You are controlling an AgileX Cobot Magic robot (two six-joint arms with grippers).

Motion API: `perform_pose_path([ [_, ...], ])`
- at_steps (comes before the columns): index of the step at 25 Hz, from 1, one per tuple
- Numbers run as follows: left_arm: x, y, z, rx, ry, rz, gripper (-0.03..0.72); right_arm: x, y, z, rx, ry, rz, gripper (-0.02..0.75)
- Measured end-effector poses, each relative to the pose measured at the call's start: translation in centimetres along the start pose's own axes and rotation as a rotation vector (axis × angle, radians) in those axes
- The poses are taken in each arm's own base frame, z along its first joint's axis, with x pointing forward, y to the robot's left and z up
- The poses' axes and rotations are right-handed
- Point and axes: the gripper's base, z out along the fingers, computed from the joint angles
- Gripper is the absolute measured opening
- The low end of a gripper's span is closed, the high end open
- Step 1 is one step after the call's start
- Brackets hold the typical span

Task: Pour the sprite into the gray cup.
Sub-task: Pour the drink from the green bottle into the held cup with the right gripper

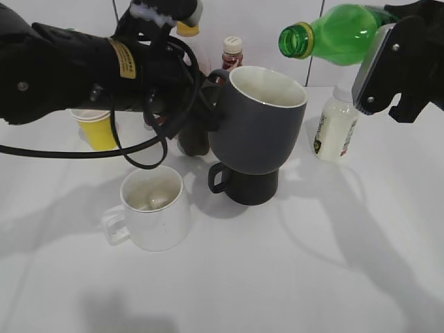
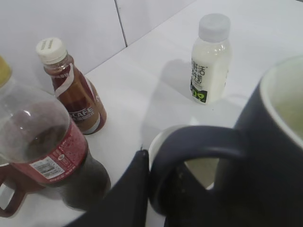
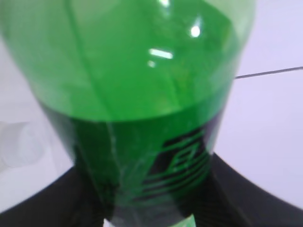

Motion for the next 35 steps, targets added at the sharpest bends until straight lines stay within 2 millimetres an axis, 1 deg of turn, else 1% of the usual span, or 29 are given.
perform_pose_path([
  [5, -0.01, 0.0, 0.0, 0.0, 0.0, -0.001, 0.065, 0.0, -0.12, 0.0, 0.014, 0.001, -0.054, 0.345],
  [11, -0.01, 0.0, 0.0, 0.0, 0.0, -0.001, 0.065, 0.01, -0.4, -0.01, 0.043, 0.003, -0.077, 0.345],
  [35, -0.01, 0.0, 0.0, 0.0, 0.0, -0.001, 0.065, 0.01, -0.41, 0.0, 0.044, 0.003, -0.076, 0.345],
])
